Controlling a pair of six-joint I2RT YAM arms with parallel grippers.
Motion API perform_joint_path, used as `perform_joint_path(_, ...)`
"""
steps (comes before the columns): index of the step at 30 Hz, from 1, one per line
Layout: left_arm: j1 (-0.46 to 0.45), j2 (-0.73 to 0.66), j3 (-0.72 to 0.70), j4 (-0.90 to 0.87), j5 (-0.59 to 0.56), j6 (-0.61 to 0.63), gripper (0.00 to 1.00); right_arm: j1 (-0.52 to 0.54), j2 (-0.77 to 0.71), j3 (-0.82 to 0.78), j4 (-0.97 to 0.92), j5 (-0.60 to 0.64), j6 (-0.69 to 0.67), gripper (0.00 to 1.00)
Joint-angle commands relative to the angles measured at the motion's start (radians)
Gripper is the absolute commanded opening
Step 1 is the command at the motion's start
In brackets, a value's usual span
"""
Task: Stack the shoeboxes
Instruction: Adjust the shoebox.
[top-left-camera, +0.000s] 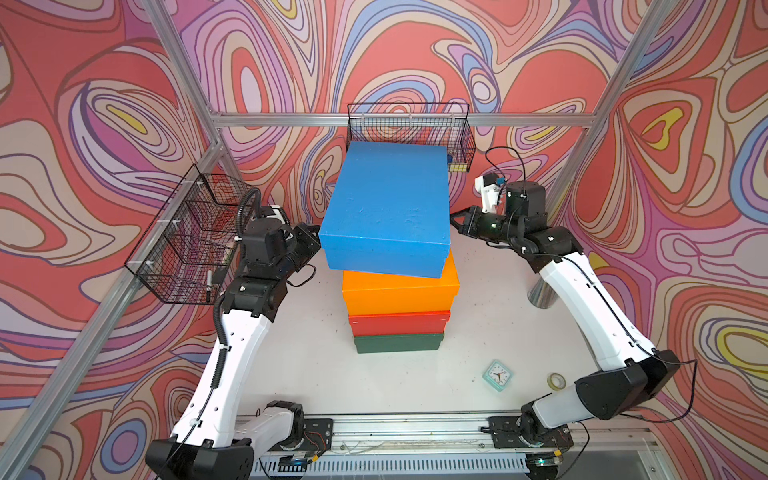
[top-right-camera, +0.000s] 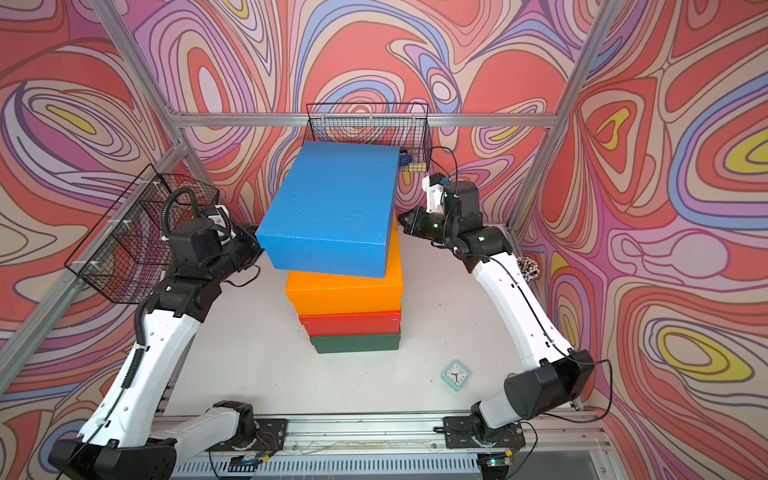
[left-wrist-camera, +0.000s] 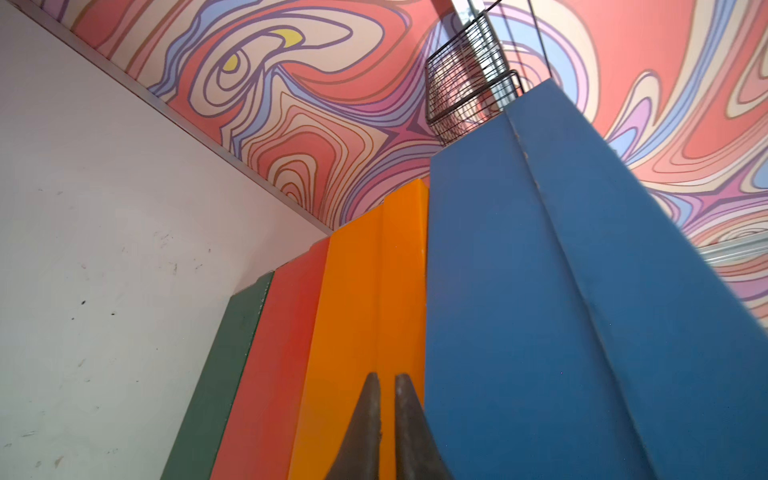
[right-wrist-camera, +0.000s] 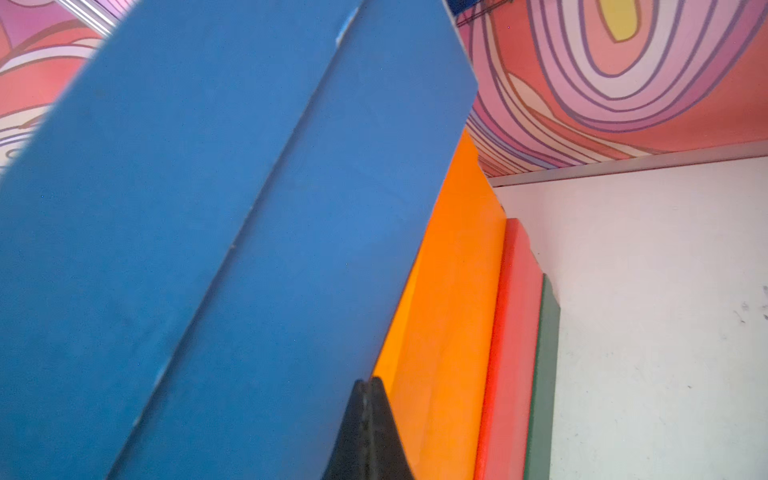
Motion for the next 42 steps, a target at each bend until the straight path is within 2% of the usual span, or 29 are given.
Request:
perform_joint_path(1,-0.004,-0.052,-0.01,0.051,0.026,-0.034,0.12,0.024,-0.036,-0.025,0.054,-0.033,0.028,0.01)
perform_joint_path(6,-0.014,-0.078,-0.006,0.057,0.043,-0.041,0.12,0.04,-0.069,-0.073,0.088,-0.035,0.048,0.01)
perform_joint_path(12,-0.022,-0.045,0.031,0.051,0.055,-0.021,0.12,0.041,-0.105,-0.097,0.088,-0.024,0.053,0.01)
perform_joint_path(17,-0.02,0.041,0.142,-0.025,-0.036,0.085,0.12,0.04,-0.126,-0.097,0.058,-0.003,0.039,0.01)
perform_joint_path(21,-0.017,0.13,0.208,-0.035,0.003,0.077,0.11,0.04,-0.132,-0.104,0.044,0.01,0.034,0.01)
perform_joint_path(25,-0.017,0.161,0.207,0.019,0.072,0.042,0.1,0.039,-0.13,-0.109,0.044,0.014,0.029,0.01)
perform_joint_path(32,-0.023,0.092,0.131,0.065,0.08,0.004,0.1,0.041,-0.091,-0.083,0.056,-0.001,0.028,0.01)
perform_joint_path(42,-0.103,0.041,0.102,0.077,0.091,-0.002,0.1,0.041,-0.084,-0.067,0.093,-0.06,0.06,0.02)
